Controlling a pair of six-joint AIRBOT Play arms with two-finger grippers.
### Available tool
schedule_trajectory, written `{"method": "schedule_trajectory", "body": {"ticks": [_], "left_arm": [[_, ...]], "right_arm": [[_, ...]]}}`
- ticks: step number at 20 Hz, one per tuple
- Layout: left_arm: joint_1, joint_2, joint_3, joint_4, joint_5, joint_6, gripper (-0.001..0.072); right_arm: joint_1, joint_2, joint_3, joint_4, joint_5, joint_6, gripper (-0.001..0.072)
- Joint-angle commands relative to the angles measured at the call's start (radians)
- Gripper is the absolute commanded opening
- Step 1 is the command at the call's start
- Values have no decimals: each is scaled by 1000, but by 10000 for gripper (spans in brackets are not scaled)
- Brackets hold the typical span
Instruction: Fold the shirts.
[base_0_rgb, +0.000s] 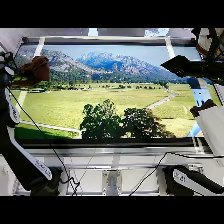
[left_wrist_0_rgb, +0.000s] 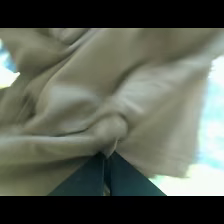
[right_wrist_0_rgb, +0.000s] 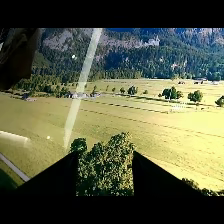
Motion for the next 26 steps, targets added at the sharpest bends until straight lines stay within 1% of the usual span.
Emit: {"method": "schedule_trajectory", "body": {"ticks": [1, 3, 4, 6, 7, 8, 10, 11, 13, 14, 15, 16, 17, 19, 20, 21, 22, 23, 24, 26], "left_arm": [[-37, 84, 9, -343, -43, 257, 15], [-86, 183, 9, -514, -63, 388, 15], [-118, 241, 10, -603, -70, 436, 15], [-195, 356, 10, -754, -90, 497, 15], [-244, 419, 10, -823, -129, 527, 15], [-298, 481, 10, -863, -187, 537, 15], [-417, 589, 10, -876, -296, 533, 14], [-474, 633, 10, -875, -336, 515, 15], [-571, 700, 10, -871, -382, 430, 15], [-608, 722, 10, -870, -394, 372, 15], [-632, 734, 10, -861, -413, 339, 15], [-653, 737, 9, -818, -436, 312, 15], [-669, 737, -4, -741, -452, 276, 15], [-703, 732, -81, -498, -504, 127, 15], [-722, 723, -135, -372, -565, 73, 15], [-739, 713, -195, -279, -622, 51, 15], [-750, 702, -265, -218, -665, 49, 15], [-753, 691, -335, -198, -674, 49, 15], [-753, 678, -411, -197, -657, 49, 15], [-753, 645, -542, -191, -580, 48, 15]], "right_arm": [[4, 1, 0, -18, -23, 0, 401], [4, 1, 0, -62, -55, 0, 401], [4, 1, 0, -88, -69, 0, 400], [4, 1, 0, -136, -93, 0, 400], [4, 1, 0, -150, -101, 0, 400], [3, 1, 0, -154, -106, 0, 400], [4, 1, 0, -154, -118, 0, 400], [4, 1, 0, -153, -122, 0, 400], [3, 1, 0, -146, -132, 0, 400], [3, 1, 0, -140, -134, 0, 401], [4, 1, 0, -135, -133, 0, 400], [3, 1, 0, -128, -129, 0, 401], [4, 1, 0, -122, -124, 0, 400], [3, 1, 0, -119, -117, 0, 400], [4, 1, 0, -119, -112, 0, 400], [4, 1, 0, -119, -106, 0, 401], [4, 1, 0, -119, -98, 0, 401], [4, 1, 0, -120, -93, 0, 400], [4, 1, 0, -119, -86, 0, 400], [4, 1, 0, -119, -66, 0, 401]]}}
